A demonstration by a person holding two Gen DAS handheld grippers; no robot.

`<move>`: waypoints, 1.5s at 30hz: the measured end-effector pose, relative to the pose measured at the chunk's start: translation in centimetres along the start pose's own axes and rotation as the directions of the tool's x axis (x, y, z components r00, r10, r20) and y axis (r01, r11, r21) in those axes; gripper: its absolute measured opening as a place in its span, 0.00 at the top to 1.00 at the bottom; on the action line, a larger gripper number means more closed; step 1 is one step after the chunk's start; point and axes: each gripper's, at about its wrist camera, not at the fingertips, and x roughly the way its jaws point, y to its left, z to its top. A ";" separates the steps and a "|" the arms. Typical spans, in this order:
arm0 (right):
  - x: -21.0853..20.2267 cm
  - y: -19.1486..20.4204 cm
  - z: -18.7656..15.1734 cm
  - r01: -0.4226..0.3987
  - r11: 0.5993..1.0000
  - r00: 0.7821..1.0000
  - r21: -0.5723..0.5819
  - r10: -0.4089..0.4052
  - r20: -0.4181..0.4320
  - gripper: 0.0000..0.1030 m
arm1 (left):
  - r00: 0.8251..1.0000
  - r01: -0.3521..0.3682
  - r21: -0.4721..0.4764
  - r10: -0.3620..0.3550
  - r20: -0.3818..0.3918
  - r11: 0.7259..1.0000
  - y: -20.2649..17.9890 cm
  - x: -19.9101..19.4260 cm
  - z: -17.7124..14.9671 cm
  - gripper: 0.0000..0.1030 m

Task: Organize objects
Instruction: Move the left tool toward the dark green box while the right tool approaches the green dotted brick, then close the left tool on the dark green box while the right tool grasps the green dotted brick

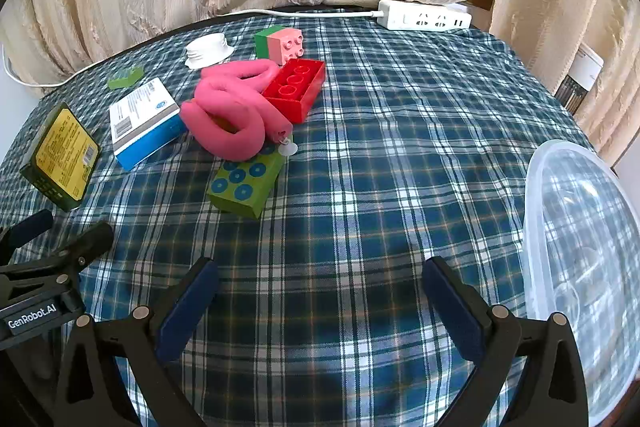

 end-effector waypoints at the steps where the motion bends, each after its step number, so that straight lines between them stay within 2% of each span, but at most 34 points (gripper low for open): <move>1: 0.0 0.0 0.1 -0.004 1.000 1.000 -0.004 0.004 -0.011 0.00 | 1.000 0.001 0.002 -0.001 -0.002 1.000 -0.1 0.1 -0.1 0.00; 9: -0.1 0.3 0.1 -0.025 1.000 0.999 -0.008 0.024 -0.039 0.00 | 1.000 0.013 0.015 -0.013 -0.017 1.000 0.0 0.1 0.1 0.00; 13: -0.2 0.7 0.3 -0.064 0.998 0.997 0.005 0.064 -0.037 0.00 | 1.000 0.019 0.021 -0.018 -0.020 1.000 0.0 0.1 0.1 0.00; 24: -0.3 0.7 1.9 -0.102 0.994 0.995 0.027 0.102 -0.004 0.00 | 0.999 0.036 0.022 -0.035 -0.032 0.999 0.2 0.1 0.3 0.00; 25: -0.2 0.7 2.1 -0.105 0.994 0.994 0.026 0.105 0.000 0.01 | 0.999 0.034 0.017 -0.034 -0.033 0.999 0.4 0.1 0.4 0.00; 27: -0.2 0.9 2.3 -0.111 0.994 0.994 0.022 0.111 0.005 0.02 | 0.999 0.009 0.010 -0.009 -0.031 1.000 0.7 0.0 0.6 0.08; 30: -0.1 1.3 2.7 -0.120 0.993 0.993 0.013 0.120 0.009 0.05 | 1.000 -0.019 -0.003 0.018 -0.019 1.000 1.4 -0.4 0.8 0.08; 39: 0.7 2.3 4.0 -0.144 0.990 0.990 -0.010 0.144 0.008 0.28 | 0.999 -0.043 -0.040 0.044 0.008 0.998 3.1 -1.8 2.1 0.08; 41: 1.0 2.6 4.1 -0.144 0.989 0.990 -0.025 0.144 0.010 0.38 | 0.999 -0.050 -0.050 0.051 0.009 0.998 3.6 -1.9 2.3 0.08; 43: 1.4 2.8 4.1 -0.133 0.990 0.991 -0.036 0.133 0.013 0.42 | 0.998 -0.065 -0.059 0.066 0.006 0.996 3.9 -1.7 2.6 0.08; 45: 1.4 2.9 4.2 -0.114 0.992 0.993 -0.050 0.115 0.023 0.51 | 0.997 -0.071 -0.072 0.071 -0.004 0.995 4.2 -1.3 2.9 0.08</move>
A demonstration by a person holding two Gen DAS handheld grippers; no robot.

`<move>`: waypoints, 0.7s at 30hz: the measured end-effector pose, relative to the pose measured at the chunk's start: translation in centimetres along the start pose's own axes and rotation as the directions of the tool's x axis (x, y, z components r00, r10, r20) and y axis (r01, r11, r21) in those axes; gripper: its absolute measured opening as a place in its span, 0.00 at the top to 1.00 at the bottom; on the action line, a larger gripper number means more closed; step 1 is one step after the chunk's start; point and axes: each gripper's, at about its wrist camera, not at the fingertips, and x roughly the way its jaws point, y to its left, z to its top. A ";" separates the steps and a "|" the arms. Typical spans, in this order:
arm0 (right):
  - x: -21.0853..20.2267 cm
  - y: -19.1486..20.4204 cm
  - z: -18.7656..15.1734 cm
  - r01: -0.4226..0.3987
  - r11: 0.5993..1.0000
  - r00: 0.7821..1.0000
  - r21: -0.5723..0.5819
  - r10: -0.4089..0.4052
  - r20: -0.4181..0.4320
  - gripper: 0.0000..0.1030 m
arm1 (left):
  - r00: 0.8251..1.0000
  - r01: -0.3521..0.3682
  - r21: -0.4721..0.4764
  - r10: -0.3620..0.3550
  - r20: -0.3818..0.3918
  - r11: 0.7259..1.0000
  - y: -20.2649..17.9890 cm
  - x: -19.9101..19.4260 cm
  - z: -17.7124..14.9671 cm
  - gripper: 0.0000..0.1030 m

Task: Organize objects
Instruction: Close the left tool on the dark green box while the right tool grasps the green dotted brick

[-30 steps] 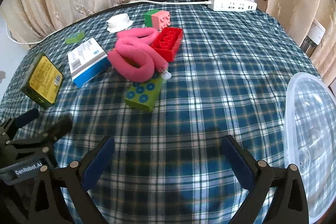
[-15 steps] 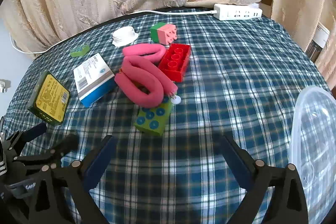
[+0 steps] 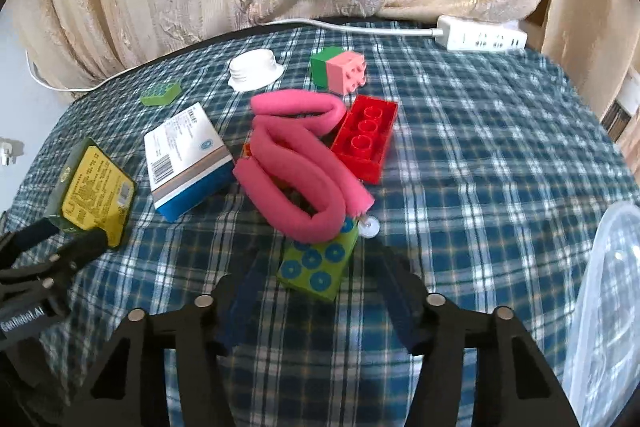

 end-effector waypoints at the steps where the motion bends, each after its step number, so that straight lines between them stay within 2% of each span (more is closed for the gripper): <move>1: -0.1 -0.1 -0.1 -0.008 1.000 1.000 0.000 0.008 0.003 0.55 | 1.000 0.001 -0.006 -0.001 -0.004 1.000 0.1 0.1 0.1 0.08; 5: -0.4 -0.4 -0.4 -0.016 1.000 1.000 0.008 0.016 0.016 0.65 | 1.000 -0.001 -0.014 0.001 -0.006 1.000 0.0 0.4 0.7 0.08; 11: -0.9 -1.5 -1.0 -0.041 0.998 0.999 0.039 0.040 0.026 0.70 | 1.000 -0.016 -0.004 0.016 0.013 1.000 -0.7 0.8 1.6 0.09; 13: -1.2 -1.7 -1.3 -0.049 0.998 0.998 0.046 0.048 0.031 0.70 | 1.000 -0.026 0.002 0.026 0.011 1.000 -0.8 1.2 1.7 0.21; 14: -1.4 -1.9 -1.5 -0.053 0.997 0.998 0.049 0.051 0.036 0.70 | 1.000 -0.027 0.004 0.026 0.006 1.000 -0.8 1.4 1.8 0.31; 18: -2.1 -2.3 -2.1 -0.063 0.996 0.997 0.060 0.060 0.047 0.70 | 1.000 0.011 -0.003 -0.011 -0.019 1.000 -0.6 2.2 1.5 0.62; 21: -2.7 -2.4 -2.5 -0.069 0.995 0.996 0.066 0.065 0.055 0.70 | 0.999 0.036 -0.007 -0.036 -0.008 0.999 -0.6 2.0 1.2 0.68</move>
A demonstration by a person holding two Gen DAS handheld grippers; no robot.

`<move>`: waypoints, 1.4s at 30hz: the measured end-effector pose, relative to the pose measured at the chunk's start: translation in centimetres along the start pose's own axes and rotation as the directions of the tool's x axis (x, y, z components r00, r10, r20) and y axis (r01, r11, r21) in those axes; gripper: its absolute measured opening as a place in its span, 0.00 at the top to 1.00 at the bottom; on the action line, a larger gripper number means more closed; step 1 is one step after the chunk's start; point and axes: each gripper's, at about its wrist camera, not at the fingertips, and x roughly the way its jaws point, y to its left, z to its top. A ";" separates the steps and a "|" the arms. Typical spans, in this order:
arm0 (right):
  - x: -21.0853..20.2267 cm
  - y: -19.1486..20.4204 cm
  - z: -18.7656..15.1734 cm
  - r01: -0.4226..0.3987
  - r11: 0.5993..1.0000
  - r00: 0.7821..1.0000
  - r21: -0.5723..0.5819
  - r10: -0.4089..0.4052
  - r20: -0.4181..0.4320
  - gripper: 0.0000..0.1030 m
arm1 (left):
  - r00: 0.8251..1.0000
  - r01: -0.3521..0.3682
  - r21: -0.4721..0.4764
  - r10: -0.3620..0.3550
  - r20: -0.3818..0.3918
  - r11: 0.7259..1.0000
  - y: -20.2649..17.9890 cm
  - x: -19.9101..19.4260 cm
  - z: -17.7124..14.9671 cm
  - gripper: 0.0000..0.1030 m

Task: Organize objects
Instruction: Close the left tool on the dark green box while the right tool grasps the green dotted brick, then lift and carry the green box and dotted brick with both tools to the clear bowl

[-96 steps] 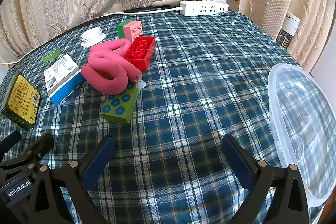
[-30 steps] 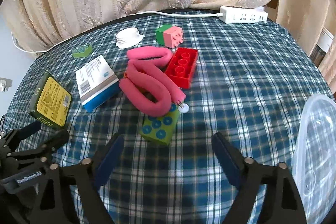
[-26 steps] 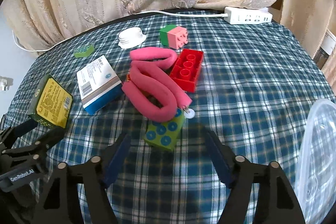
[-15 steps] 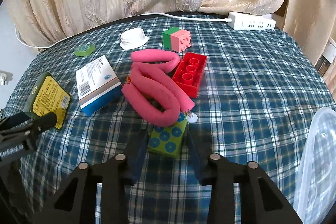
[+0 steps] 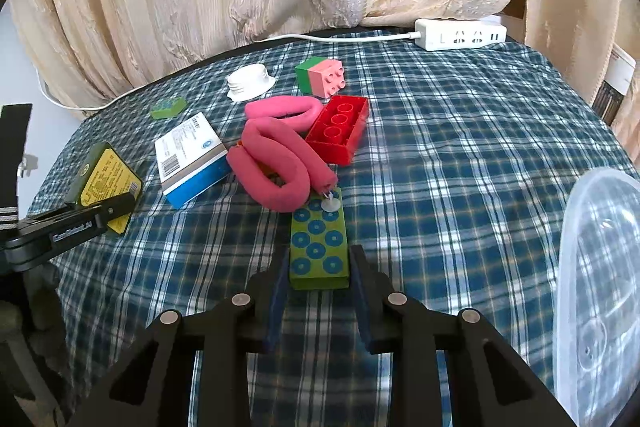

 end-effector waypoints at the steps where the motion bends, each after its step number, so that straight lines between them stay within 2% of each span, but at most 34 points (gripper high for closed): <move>1: -0.2 0.0 -0.2 -0.003 1.000 1.000 0.002 0.003 0.003 0.70 | 1.000 0.003 0.000 -0.003 0.008 1.000 0.0 -0.2 -0.1 0.68; 6: -1.5 -0.3 -0.8 -0.020 1.000 1.000 0.016 0.020 0.022 0.70 | 0.998 0.013 0.011 -0.014 0.059 1.000 -0.2 -1.7 -0.5 0.68; 14: -3.7 -0.9 -1.6 -0.032 0.999 0.998 0.026 0.031 0.059 0.70 | 0.995 0.041 0.050 -0.045 0.089 0.998 -1.7 -3.8 -1.0 0.68; 23: -2.7 -1.9 -3.6 -0.027 0.999 1.000 0.044 0.027 -0.007 0.69 | 0.993 0.060 0.081 -0.068 0.096 0.995 -3.4 -5.2 -1.7 0.68; 24: -2.5 -2.0 -3.7 -0.025 0.999 1.000 0.046 0.025 -0.009 0.68 | 0.993 0.060 0.084 -0.068 0.095 0.995 -3.6 -5.2 -1.8 0.68; 26: -2.3 -2.0 -3.8 -0.026 0.999 1.000 0.043 0.026 -0.013 0.57 | 0.993 0.064 0.091 -0.072 0.096 0.994 -4.0 -5.4 -1.9 0.68; 28: -2.3 -1.7 -3.8 -0.025 0.999 1.000 0.033 0.026 -0.008 0.49 | 0.993 0.064 0.096 -0.073 0.097 0.993 -4.3 -5.6 -1.8 0.68; 29: -2.3 -1.6 -3.8 -0.017 1.000 1.000 0.022 0.017 -0.005 0.49 | 0.993 0.065 0.098 -0.074 0.097 0.993 -4.5 -5.6 -1.9 0.68; 34: -1.5 -0.9 -3.3 0.029 0.999 1.000 -0.019 -0.029 -0.004 0.49 | 0.992 0.069 0.110 -0.080 0.100 0.992 -5.2 -6.1 -2.1 0.68; 36: -1.4 -0.6 -3.3 0.047 0.998 0.999 -0.038 -0.047 -0.001 0.56 | 0.992 0.070 0.118 -0.082 0.100 0.991 -5.5 -6.3 -2.2 0.68; 37: -1.4 -0.5 -3.3 0.054 0.997 0.999 -0.049 -0.054 0.002 0.68 | 0.992 0.070 0.121 -0.083 0.100 0.990 -5.7 -6.4 -2.3 0.68; 42: -2.0 -1.1 -3.6 0.012 0.999 1.000 -0.033 -0.011 0.027 0.70 | 0.991 0.077 0.146 -0.092 0.100 0.986 -6.6 -6.7 -2.5 0.68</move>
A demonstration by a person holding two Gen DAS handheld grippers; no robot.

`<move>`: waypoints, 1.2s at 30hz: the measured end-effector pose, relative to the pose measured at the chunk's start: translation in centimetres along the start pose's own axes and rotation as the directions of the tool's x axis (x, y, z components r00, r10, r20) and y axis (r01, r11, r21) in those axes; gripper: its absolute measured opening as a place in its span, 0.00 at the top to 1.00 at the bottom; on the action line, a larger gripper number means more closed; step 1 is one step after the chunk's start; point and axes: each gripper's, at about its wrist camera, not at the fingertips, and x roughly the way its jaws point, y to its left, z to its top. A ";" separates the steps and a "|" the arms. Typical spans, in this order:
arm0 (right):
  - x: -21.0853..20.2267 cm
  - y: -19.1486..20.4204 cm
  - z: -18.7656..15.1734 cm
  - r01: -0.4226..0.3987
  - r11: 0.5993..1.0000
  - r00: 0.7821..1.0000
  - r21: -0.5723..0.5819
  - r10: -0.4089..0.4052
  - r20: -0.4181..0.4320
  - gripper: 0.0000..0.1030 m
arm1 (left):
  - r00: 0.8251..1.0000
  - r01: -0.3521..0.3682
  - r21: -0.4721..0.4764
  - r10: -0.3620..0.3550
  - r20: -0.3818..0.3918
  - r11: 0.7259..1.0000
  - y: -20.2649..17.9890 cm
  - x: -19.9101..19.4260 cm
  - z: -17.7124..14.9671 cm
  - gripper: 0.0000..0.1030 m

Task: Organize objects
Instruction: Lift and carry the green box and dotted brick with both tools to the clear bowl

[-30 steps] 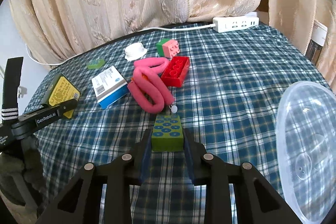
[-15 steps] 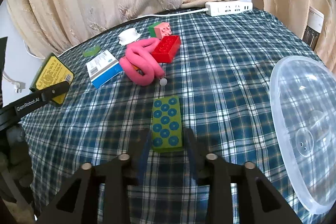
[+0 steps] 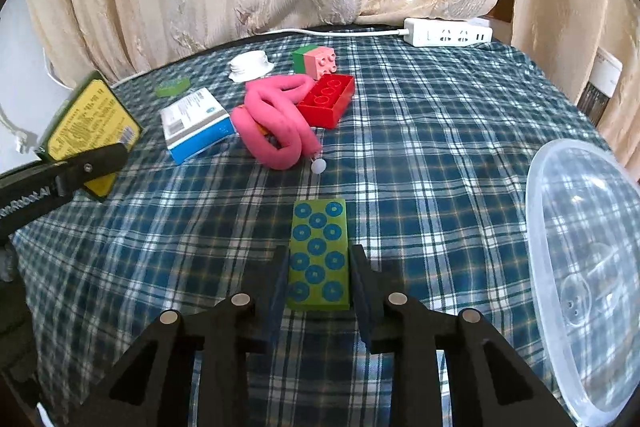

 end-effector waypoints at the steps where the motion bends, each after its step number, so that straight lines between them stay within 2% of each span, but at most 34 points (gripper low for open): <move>1: -0.4 -0.2 0.0 -0.007 1.000 1.000 0.005 0.007 0.012 0.70 | 1.000 0.003 0.006 -0.003 0.001 1.000 -0.2 -0.1 0.0 0.68; 8: -4.2 -2.9 0.1 -0.012 0.997 0.993 0.082 0.002 0.117 0.70 | 0.999 0.027 0.064 -0.029 0.019 0.998 -2.9 -0.8 0.4 0.68; 17: -8.1 -8.0 -0.6 0.039 0.980 0.977 0.195 -0.078 0.198 0.70 | 0.995 0.091 0.151 -0.096 0.027 0.984 -7.9 -1.5 1.0 0.68; 29: -10.5 -15.0 -2.2 0.117 0.934 0.957 0.338 -0.197 0.212 0.70 | 0.979 0.196 0.274 -0.205 0.005 0.942 -15.4 -2.0 1.6 0.68; 36: -11.1 -18.3 -3.2 0.169 0.904 0.946 0.393 -0.260 0.192 0.70 | 0.957 0.285 0.325 -0.285 -0.047 0.902 -20.0 -1.2 1.6 0.68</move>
